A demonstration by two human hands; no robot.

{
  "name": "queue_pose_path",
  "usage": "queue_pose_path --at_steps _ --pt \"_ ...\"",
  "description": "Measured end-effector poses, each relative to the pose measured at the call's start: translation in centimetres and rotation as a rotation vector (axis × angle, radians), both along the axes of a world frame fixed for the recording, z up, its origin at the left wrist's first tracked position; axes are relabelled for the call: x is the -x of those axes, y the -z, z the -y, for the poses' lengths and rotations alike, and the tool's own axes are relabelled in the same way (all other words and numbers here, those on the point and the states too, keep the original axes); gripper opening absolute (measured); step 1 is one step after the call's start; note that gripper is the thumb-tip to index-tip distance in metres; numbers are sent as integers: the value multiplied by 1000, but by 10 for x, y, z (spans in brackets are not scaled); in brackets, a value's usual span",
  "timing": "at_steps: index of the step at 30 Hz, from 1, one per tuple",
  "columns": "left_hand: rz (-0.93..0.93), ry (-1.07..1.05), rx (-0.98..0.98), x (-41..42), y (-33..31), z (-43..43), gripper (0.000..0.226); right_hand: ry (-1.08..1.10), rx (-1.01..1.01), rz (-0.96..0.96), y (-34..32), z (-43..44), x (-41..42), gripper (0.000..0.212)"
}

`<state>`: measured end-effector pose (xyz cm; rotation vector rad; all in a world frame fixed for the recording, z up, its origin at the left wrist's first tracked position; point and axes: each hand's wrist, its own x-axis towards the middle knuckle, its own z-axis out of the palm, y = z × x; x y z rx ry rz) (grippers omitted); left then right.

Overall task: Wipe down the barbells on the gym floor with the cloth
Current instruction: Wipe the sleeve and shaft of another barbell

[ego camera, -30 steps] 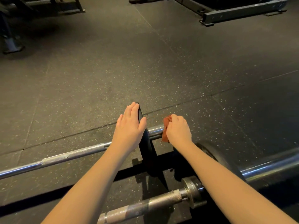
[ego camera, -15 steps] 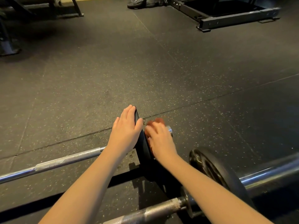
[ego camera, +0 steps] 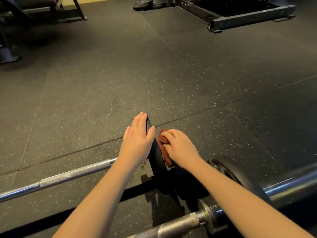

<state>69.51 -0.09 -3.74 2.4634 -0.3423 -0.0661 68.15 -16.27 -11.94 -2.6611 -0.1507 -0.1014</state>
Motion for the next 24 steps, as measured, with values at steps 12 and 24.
queue_pose_path --at_steps 12,24 --pt "5 6 85 1 6 -1 55 109 -15 -54 -3 19 13 45" --pt "37 -22 -95 11 6 2 56 160 130 -263 -34 14 10 31"
